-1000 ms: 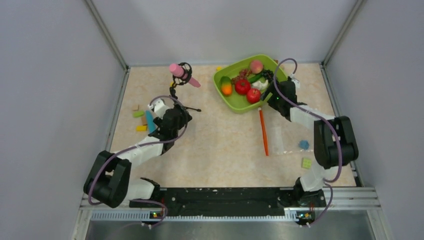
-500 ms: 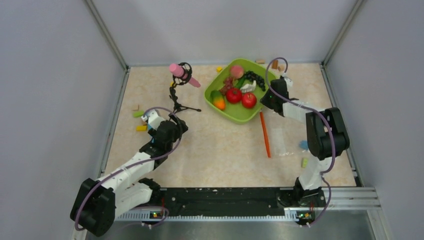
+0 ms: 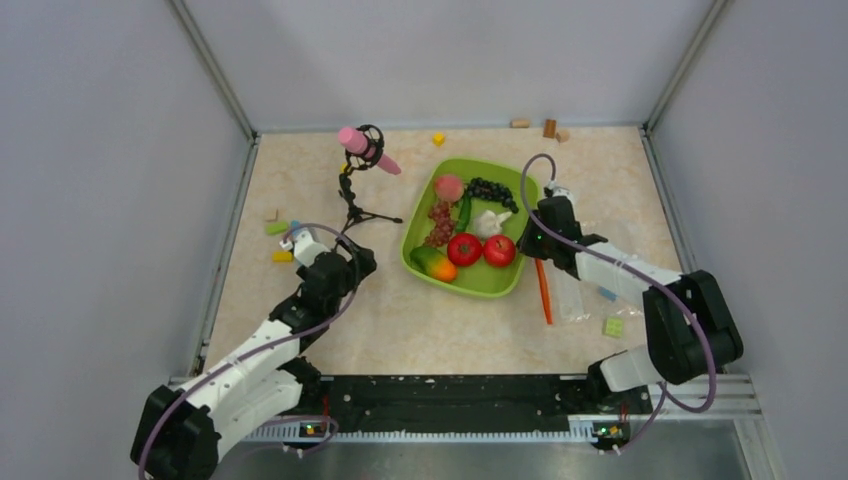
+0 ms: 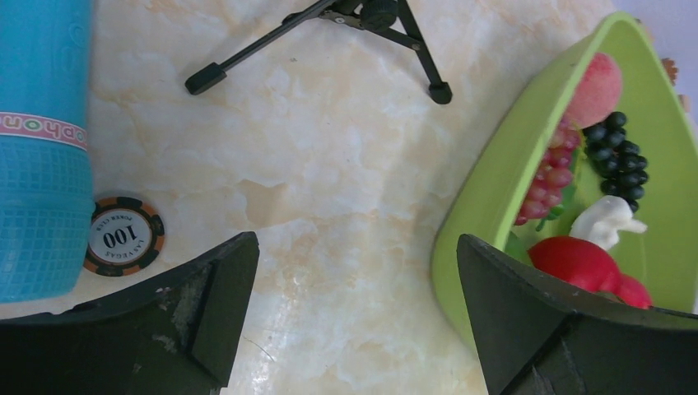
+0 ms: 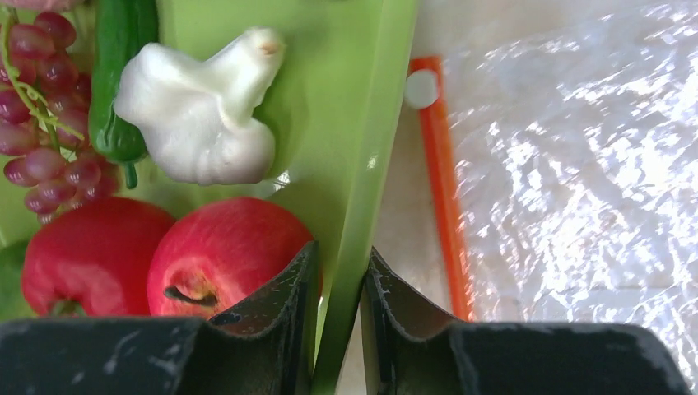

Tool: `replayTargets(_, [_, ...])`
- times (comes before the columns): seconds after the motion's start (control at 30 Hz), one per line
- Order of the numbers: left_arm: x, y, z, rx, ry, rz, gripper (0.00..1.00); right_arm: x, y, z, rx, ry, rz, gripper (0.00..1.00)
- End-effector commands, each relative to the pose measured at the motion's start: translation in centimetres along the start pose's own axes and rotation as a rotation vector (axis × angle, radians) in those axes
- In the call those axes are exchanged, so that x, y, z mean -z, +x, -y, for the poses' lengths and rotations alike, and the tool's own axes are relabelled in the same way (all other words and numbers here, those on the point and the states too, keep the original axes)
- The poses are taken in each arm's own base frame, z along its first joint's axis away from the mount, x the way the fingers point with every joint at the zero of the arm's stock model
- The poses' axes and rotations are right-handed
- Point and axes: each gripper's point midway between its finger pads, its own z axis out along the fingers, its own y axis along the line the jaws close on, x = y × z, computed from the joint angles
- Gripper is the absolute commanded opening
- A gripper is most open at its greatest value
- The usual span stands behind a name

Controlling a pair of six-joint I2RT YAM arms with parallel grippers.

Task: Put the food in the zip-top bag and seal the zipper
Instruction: Move the bin to the center of the board.

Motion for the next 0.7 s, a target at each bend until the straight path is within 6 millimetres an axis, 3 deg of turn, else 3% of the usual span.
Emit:
replayTargets(0.0, [1.6, 0.9, 0.8, 0.029, 0.064, -0.054, 0.95, 2.1, 3.2, -2.7, 0.144, -0.124, -0.065, 0.21])
replayTargets(0.13, [3.0, 1.3, 1.4, 0.037, 0.122, -0.087, 0.96, 3.1, 6.5, -3.9, 0.212, -0.176, -0.130, 0.12])
replayTargets(0.3, [4.2, 1.6, 1.6, 0.027, 0.155, -0.121, 0.96, 4.2, 9.0, -5.1, 0.254, -0.210, -0.164, 0.12])
replayTargets(0.5, [5.3, 1.9, 2.5, 0.029, 0.208, -0.159, 0.97, 5.5, 10.4, -7.9, 0.177, -0.210, -0.125, 0.13])
replayTargets(0.67, [6.0, 1.3, 2.5, 0.028, 0.205, -0.160, 0.97, 5.8, 11.4, -11.5, 0.090, -0.202, -0.038, 0.13])
